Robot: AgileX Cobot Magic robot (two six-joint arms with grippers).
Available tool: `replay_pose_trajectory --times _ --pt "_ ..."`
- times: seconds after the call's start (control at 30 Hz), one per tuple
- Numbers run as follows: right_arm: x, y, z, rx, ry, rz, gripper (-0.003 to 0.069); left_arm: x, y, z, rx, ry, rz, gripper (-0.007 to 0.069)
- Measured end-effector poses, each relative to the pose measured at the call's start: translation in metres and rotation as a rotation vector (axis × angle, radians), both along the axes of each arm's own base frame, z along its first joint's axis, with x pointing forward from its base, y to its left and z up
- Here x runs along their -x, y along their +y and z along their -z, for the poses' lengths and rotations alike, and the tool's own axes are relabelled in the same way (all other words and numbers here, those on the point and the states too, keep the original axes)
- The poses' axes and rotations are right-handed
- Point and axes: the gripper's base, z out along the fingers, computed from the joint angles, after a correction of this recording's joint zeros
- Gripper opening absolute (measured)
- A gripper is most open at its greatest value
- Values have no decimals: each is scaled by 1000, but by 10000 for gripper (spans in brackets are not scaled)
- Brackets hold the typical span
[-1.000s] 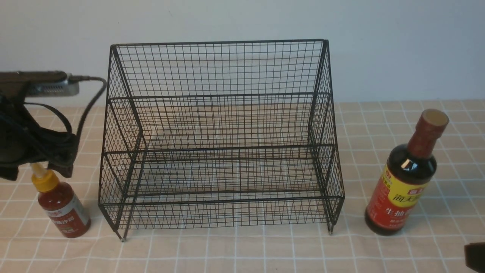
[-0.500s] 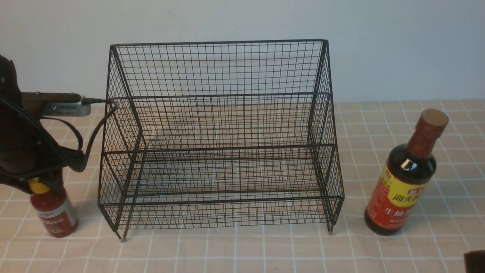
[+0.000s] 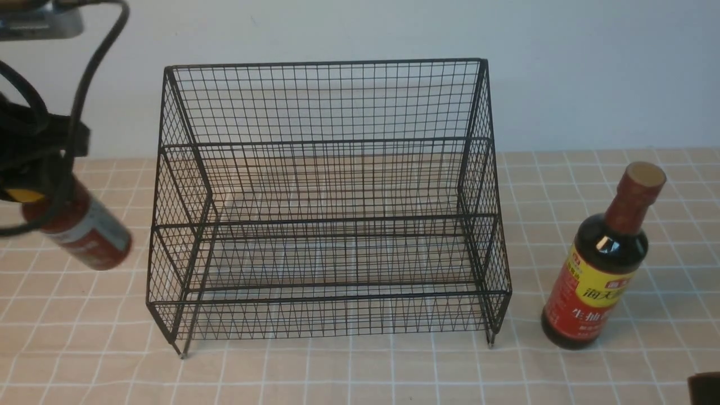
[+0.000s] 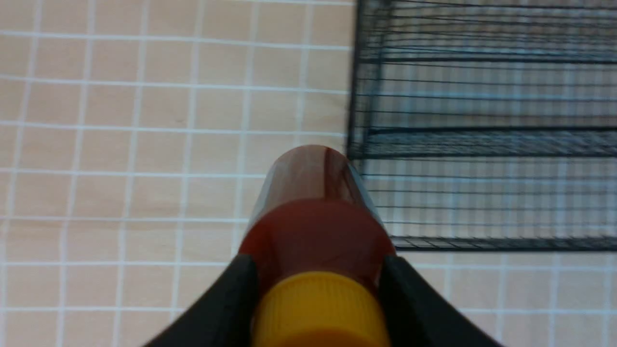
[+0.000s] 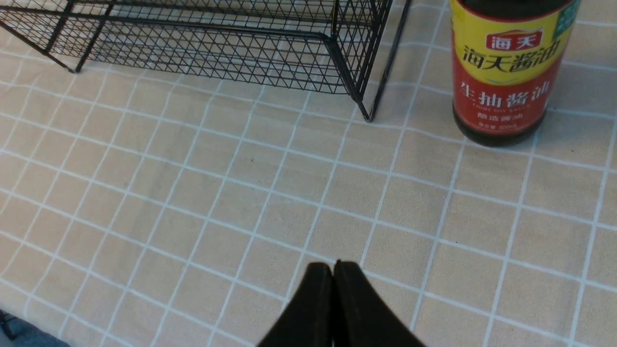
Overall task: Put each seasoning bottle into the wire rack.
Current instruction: Use the left arm to put the condiment bottle back on the shelf
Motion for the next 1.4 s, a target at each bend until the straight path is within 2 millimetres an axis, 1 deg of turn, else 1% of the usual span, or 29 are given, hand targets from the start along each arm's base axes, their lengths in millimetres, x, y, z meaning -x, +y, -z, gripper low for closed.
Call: replay_pose_trajectory --times 0.03,0.1,0.13,0.17,0.23,0.33,0.37,0.43,0.67,0.7,0.87,0.9,1.1,1.17,1.23,1.3,1.4 --pt "0 0 0 0 0 0 -12 1 -1 0 1 0 4 286" --pt "0 0 0 -1 1 -1 -12 4 -13 -1 14 1 43 286" --pt "0 0 0 -1 3 -2 -12 5 -25 0 23 11 84 286" --pt "0 0 0 -1 4 -2 -12 4 -29 1 24 12 96 286" --pt "1 0 1 0 11 -6 -12 -2 -38 6 27 12 121 286" --pt "2 0 1 2 21 -11 -12 -9 -45 10 31 5 135 286" --pt "2 1 1 2 26 -14 -12 -15 -48 15 33 7 137 286" --pt "2 1 1 3 27 -15 -12 -21 -50 19 32 12 138 286" --pt "2 1 2 9 24 -24 -12 -51 -59 55 8 113 137 286" --pt "2 1 2 9 24 -24 -12 -53 -60 57 7 119 137 286" --pt "3 1 2 15 23 -30 -12 -69 -65 83 -12 201 135 286" --pt "3 1 2 16 22 -32 -12 -70 -65 84 -12 203 135 286" --pt "3 2 1 11 13 -47 -12 -81 -68 104 -24 256 134 286" --pt "3 2 0 1 10 -48 -12 -82 -69 107 -26 262 133 288" --pt "3 3 -3 -9 -2 -50 -12 -83 -69 107 -24 256 134 317" --pt "3 3 -13 -10 -32 -47 -12 -83 -69 107 -24 256 134 379" --pt "3 0 -34 24 -105 -31 -12 -83 -69 104 -26 261 135 442"
